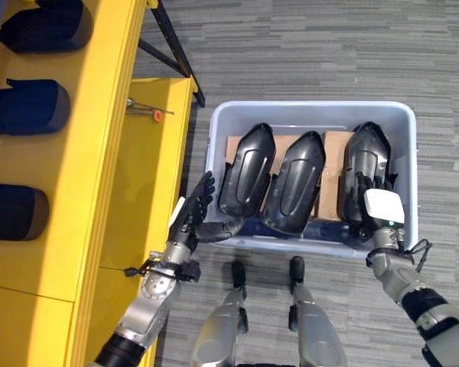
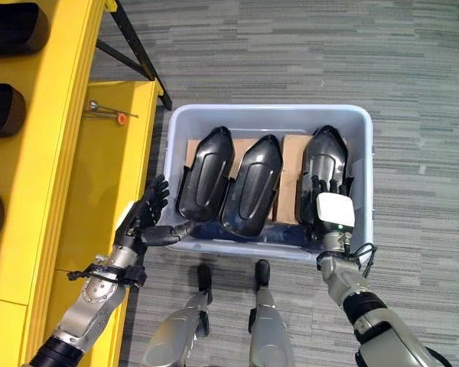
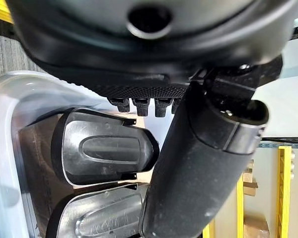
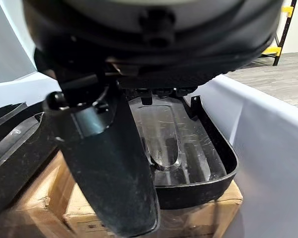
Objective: Move parts from the plastic box to the shelf.
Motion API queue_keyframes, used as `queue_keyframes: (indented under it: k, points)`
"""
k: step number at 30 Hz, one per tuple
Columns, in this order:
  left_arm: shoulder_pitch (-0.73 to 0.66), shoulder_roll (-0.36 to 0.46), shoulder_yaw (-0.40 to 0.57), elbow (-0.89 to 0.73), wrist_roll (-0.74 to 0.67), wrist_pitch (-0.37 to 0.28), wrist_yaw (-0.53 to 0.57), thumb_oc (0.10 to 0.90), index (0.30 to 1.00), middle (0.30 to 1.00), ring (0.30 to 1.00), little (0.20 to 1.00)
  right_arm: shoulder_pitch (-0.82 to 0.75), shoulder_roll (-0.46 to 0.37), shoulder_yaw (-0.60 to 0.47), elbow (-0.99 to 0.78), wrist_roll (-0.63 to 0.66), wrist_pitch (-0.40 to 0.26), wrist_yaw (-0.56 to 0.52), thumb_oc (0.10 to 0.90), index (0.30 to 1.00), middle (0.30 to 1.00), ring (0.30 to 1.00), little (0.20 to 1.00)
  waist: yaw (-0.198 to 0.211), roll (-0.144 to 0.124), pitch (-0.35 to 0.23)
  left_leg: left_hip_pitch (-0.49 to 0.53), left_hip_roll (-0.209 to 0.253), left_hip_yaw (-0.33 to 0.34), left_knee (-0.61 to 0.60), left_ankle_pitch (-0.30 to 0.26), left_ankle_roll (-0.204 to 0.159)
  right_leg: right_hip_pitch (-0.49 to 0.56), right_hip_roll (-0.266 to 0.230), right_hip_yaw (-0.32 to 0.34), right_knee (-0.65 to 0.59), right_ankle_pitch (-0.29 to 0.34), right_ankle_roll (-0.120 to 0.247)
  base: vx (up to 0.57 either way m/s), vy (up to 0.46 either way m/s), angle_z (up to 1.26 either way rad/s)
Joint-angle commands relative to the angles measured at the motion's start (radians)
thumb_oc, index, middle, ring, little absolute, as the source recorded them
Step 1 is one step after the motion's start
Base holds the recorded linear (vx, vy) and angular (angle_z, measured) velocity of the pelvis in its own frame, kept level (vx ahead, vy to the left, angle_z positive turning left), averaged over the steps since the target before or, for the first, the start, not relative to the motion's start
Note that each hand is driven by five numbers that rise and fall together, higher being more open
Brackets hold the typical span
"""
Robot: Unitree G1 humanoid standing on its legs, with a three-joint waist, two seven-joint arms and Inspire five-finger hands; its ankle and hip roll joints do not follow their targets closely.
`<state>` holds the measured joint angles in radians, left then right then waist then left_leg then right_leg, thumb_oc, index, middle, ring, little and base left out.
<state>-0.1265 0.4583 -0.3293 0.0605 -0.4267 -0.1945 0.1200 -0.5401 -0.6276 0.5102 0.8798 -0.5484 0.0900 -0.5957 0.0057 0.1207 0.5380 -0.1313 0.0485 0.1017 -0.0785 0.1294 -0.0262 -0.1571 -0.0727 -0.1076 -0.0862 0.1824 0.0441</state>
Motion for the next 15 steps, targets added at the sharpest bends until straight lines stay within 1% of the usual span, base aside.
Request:
queue_keyframes:
  k: [1, 2, 8, 10, 13, 15]
  points:
    - [-0.039, 0.031, 0.004, -0.077, -0.011, -0.137, -0.011, 0.900, 1.000, 1.000, 1.000, 1.000, -0.088, -0.068, 0.026, -0.035, -0.028, 0.026, -0.142, 0.900, 1.000, 1.000, 1.000, 1.000, 0.003, 0.018, -0.018, -0.026, -0.016, -0.016, 0.033, -0.082, 0.000, -0.033, 0.003, -0.035, 0.274, -0.282, -0.003, 0.00, 0.035, 0.08]
    - [-0.037, 0.031, 0.001, -0.079, -0.017, -0.139, -0.012, 0.900, 1.000, 1.000, 1.000, 1.000, -0.089, -0.068, 0.027, -0.031, -0.037, 0.037, -0.162, 0.900, 1.000, 1.000, 1.000, 1.000, 0.004, 0.021, -0.018, -0.029, -0.017, -0.015, 0.033, -0.081, 0.001, -0.036, 0.002, -0.036, 0.275, -0.282, -0.003, 0.00, 0.034, 0.06]
    - [-0.047, 0.025, -0.007, -0.064, -0.020, -0.150, -0.004, 0.900, 1.000, 1.000, 1.000, 1.000, -0.097, -0.047, 0.049, -0.007, 0.032, 0.064, -0.125, 0.900, 1.000, 1.000, 1.000, 1.000, 0.006, 0.029, -0.018, -0.055, -0.017, -0.011, 0.036, -0.077, -0.001, -0.064, -0.001, -0.039, 0.285, -0.284, -0.007, 0.00, 0.000, 0.00]
    - [-0.049, 0.023, -0.011, -0.061, -0.015, -0.155, -0.001, 0.900, 1.000, 1.000, 1.000, 1.000, -0.092, -0.025, 0.035, 0.025, 0.115, 0.105, -0.103, 0.900, 1.000, 1.000, 1.000, 1.000, 0.008, 0.036, -0.018, -0.075, -0.017, -0.013, 0.040, -0.074, -0.001, -0.089, -0.001, -0.040, 0.299, -0.288, -0.010, 0.00, 0.000, 0.00]
    - [-0.054, 0.022, -0.016, -0.060, -0.015, -0.153, -0.001, 0.900, 1.000, 1.000, 1.000, 1.000, -0.092, -0.006, 0.021, 0.064, 0.127, 0.097, -0.078, 0.900, 1.000, 1.000, 1.000, 1.000, 0.012, 0.042, -0.018, -0.084, -0.017, -0.014, 0.040, -0.073, 0.000, -0.099, -0.001, -0.043, 0.305, -0.290, -0.013, 0.00, 0.000, 0.00]
    - [-0.068, 0.022, -0.025, -0.056, -0.015, -0.149, 0.001, 0.900, 1.000, 1.000, 1.000, 1.000, -0.112, 0.015, 0.014, 0.127, 0.125, 0.078, -0.037, 0.900, 1.000, 1.000, 1.000, 1.000, 0.019, 0.052, -0.018, -0.108, -0.020, -0.016, 0.051, -0.071, 0.000, -0.122, -0.004, -0.051, 0.319, -0.293, -0.017, -0.01, -0.016, 0.01]
